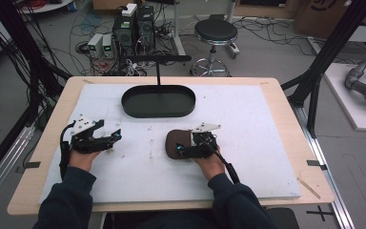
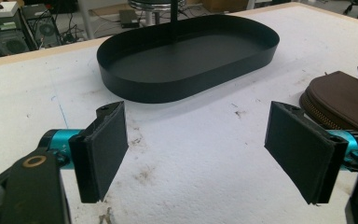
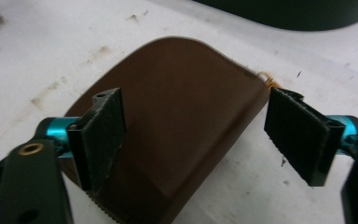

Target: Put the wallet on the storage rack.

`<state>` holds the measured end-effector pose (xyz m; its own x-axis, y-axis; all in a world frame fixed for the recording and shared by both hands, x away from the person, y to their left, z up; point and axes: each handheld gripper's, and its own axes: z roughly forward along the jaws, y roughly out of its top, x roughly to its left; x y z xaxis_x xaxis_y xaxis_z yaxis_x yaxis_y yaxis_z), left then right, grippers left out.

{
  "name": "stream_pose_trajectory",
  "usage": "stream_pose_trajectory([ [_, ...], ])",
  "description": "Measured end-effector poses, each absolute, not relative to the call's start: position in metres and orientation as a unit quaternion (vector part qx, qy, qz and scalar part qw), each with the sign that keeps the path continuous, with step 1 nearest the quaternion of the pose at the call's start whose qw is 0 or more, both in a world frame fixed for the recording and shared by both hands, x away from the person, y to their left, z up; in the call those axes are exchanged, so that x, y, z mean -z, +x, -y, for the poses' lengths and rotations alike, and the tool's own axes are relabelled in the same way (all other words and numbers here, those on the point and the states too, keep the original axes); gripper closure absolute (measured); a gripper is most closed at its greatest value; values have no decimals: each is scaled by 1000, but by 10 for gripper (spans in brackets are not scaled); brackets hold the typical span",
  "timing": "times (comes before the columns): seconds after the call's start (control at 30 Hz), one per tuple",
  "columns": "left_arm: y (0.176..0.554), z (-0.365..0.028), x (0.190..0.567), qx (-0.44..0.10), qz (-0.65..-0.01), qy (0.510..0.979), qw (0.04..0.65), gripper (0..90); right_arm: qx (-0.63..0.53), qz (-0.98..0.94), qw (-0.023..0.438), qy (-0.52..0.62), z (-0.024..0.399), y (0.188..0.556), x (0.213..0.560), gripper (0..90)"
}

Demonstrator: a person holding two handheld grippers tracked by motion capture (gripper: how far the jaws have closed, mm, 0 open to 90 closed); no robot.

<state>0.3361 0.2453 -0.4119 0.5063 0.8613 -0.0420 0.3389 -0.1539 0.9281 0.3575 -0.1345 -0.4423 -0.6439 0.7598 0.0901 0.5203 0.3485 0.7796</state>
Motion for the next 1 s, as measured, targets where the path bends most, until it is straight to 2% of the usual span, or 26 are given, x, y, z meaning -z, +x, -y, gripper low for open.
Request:
stream_pose_trajectory([
  [0.17,336,-245,413,-261,-423,714,494,213,-411,-803,131,412,136,360,444,161],
  [0.53,338,-241,415,-257,-417,722,489,221,-422,-787,47,447,142,371,451,162],
  [0.7,339,-239,416,-255,-414,726,486,226,-422,-794,36,436,143,373,451,176],
  [0.8,339,-238,416,-254,-412,729,483,227,-419,-799,29,431,143,375,450,217],
  [0.83,339,-238,416,-253,-412,730,483,228,-423,-798,11,430,144,377,450,299],
  [1.0,339,-239,417,-253,-414,728,484,228,-442,-791,-23,423,144,378,450,489],
])
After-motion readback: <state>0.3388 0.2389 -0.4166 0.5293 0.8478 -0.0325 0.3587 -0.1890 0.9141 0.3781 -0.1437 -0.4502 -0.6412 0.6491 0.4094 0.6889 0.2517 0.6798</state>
